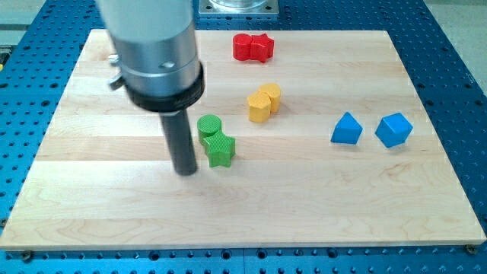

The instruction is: Put the green star to the left of triangle

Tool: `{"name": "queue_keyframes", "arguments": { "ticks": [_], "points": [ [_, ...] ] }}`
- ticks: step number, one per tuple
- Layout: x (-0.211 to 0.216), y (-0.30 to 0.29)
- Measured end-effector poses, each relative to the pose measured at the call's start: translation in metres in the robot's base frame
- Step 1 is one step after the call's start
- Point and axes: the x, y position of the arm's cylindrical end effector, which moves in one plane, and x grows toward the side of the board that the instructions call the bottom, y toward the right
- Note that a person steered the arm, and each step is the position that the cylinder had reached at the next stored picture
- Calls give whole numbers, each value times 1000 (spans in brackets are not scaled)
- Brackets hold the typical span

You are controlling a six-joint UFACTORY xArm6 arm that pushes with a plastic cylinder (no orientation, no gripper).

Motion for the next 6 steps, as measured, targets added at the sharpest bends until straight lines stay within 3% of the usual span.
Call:
{"name": "queue_keyframes", "arguments": {
  "ticks": [1,2,3,4,6],
  "points": [
    [-15,72],
    [11,31],
    [21,76],
    [-14,90],
    [-22,136]
  ]
}}
